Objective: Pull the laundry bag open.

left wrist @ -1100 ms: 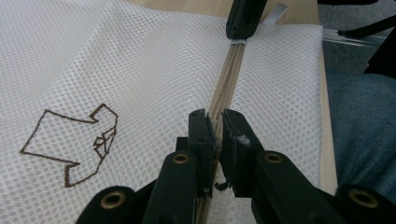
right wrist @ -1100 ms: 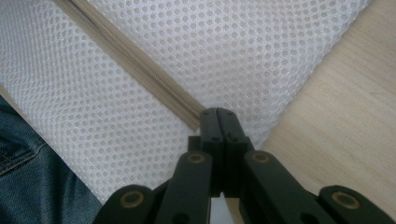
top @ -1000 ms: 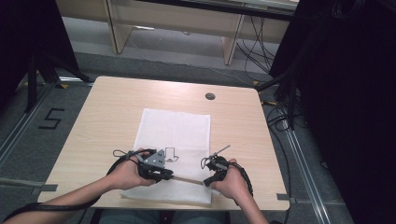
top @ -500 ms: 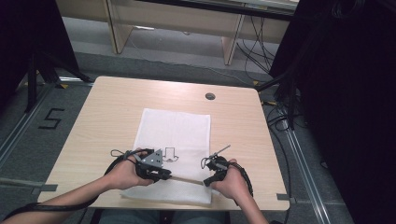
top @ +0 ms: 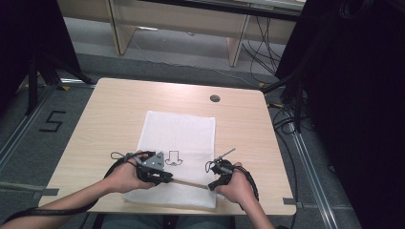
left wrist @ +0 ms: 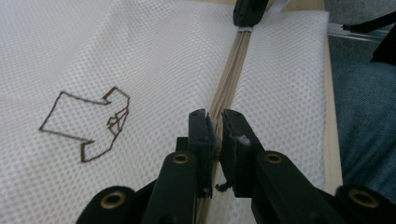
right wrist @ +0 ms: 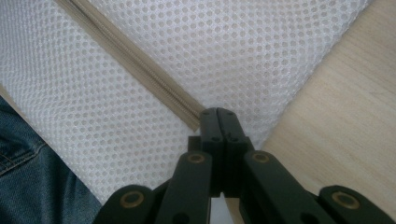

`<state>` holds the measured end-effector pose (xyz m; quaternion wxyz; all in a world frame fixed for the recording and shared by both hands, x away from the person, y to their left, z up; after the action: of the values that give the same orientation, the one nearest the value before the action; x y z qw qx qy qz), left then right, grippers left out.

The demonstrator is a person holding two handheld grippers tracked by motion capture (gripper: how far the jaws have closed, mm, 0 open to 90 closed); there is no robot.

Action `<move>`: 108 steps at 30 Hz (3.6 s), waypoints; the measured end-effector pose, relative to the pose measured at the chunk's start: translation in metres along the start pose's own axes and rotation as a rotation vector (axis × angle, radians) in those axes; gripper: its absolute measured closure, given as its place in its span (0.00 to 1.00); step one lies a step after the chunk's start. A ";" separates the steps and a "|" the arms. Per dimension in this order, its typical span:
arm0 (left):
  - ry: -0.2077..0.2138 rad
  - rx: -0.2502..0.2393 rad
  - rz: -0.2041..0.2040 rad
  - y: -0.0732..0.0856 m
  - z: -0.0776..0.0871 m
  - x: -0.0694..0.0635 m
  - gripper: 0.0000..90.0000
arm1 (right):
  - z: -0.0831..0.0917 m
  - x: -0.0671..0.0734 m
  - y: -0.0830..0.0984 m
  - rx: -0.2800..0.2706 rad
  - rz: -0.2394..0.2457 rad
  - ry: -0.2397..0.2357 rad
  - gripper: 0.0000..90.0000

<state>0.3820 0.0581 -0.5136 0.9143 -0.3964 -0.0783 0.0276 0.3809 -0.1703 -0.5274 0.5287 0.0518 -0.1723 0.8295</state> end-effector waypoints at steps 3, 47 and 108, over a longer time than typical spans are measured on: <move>0.003 0.007 -0.008 0.001 0.000 -0.001 0.91 | 0.000 0.000 0.000 0.004 -0.002 0.002 1.00; -0.019 0.014 0.022 0.018 0.022 0.002 0.91 | 0.001 0.001 0.000 0.006 -0.015 -0.003 1.00; -0.048 0.018 0.054 0.040 0.049 0.002 0.91 | -0.001 0.003 0.000 -0.013 0.012 0.016 1.00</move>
<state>0.3766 0.1215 -0.5094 0.9147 -0.3892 -0.0889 0.0625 0.3799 -0.1675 -0.5276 0.5253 0.0407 -0.1735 0.8320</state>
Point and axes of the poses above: each handheld gripper's, and its own axes: z roughly backward along the jaws, y roughly out of its underside, x roughly to its left, the point moved 5 cm from there along -z, roughly forward along the jaws, and after that the axes turned 12 degrees about -z, right-handed, at the moved point
